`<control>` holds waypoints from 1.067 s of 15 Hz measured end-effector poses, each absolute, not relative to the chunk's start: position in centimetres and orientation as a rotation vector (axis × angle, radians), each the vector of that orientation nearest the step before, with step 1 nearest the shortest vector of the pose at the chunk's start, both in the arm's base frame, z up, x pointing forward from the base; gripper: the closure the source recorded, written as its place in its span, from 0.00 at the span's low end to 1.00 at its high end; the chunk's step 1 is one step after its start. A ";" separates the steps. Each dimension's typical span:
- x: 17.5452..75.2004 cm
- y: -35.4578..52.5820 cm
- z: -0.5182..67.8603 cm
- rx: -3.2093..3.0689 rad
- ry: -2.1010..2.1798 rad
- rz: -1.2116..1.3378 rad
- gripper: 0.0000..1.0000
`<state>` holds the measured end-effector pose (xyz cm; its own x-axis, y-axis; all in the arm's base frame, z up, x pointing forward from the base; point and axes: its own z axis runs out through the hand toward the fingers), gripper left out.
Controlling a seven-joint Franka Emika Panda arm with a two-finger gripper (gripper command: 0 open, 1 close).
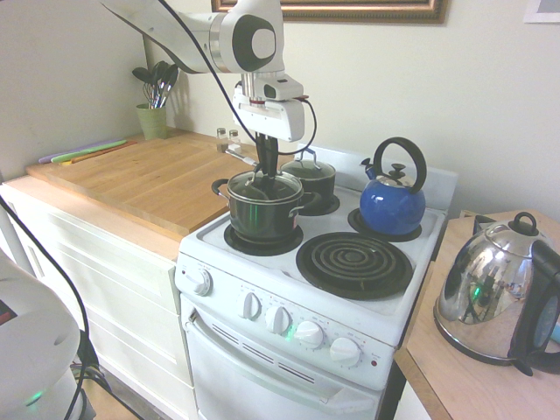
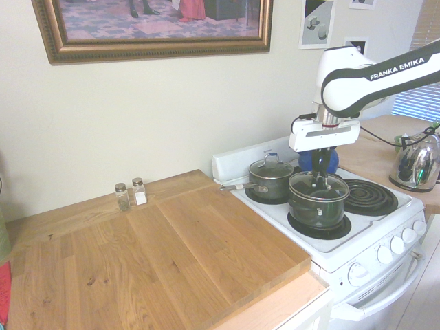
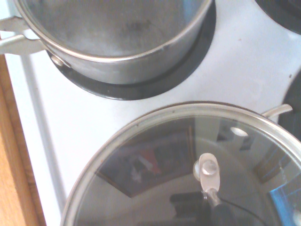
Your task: Cover the lid of the pot
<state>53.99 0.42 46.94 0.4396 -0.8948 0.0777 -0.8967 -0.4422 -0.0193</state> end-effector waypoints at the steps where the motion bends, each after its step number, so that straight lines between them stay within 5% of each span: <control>1: 54.0 0.4 46.9 2.642 -1.645 0.117 1.00; 6: 54.5 0.4 46.3 2.637 -1.641 0.101 1.00; 7: 54.5 0.3 46.3 2.637 -1.642 0.100 0.00; 16: 54.5 0.3 46.2 2.636 -1.647 0.096 0.00</control>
